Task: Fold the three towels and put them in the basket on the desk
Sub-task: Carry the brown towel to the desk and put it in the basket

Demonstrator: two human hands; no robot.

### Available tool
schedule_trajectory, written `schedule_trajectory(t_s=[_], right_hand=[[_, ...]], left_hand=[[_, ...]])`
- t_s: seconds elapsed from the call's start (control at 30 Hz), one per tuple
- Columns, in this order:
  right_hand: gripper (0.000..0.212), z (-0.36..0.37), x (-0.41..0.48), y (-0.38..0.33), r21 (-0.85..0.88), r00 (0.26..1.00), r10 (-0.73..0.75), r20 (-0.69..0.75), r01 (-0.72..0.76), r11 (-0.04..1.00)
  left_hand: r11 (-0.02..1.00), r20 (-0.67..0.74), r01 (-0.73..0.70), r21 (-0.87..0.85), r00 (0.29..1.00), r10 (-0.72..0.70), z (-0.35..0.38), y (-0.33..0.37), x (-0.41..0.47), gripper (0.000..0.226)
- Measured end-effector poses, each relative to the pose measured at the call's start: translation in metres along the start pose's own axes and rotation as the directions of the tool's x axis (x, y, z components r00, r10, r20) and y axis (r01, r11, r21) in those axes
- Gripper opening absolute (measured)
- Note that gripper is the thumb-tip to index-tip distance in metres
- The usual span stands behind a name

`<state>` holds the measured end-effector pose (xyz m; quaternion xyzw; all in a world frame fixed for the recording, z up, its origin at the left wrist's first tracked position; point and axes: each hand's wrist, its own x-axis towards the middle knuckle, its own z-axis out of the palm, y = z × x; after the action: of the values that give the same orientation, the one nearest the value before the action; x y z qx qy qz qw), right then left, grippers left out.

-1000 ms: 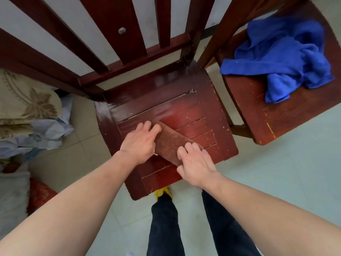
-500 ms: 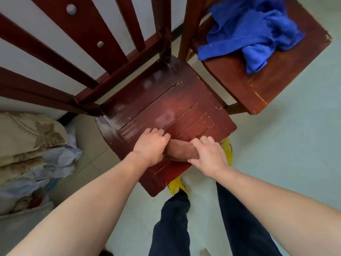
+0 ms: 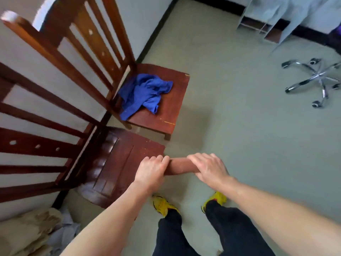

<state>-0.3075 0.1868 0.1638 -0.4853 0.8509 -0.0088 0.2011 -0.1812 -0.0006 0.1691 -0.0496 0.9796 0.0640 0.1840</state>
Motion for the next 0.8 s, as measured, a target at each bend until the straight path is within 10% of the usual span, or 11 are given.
schedule_trajectory(t_s=[0.4,0.8], right_hand=[[0.059,-0.113,-0.175,0.281,-0.035,0.938,0.277,-0.209,-0.290,0.956],[0.053,-0.179,-0.312,0.514,0.096,0.663,0.636,-0.395,-0.659,0.746]], left_hand=[[0.881,-0.146,-0.386,0.272,0.889,0.435,-0.149,0.264,0.187,0.063],[0.559,-0.102,-0.690,0.459,0.584,0.805,-0.267,0.512,0.400,0.065]])
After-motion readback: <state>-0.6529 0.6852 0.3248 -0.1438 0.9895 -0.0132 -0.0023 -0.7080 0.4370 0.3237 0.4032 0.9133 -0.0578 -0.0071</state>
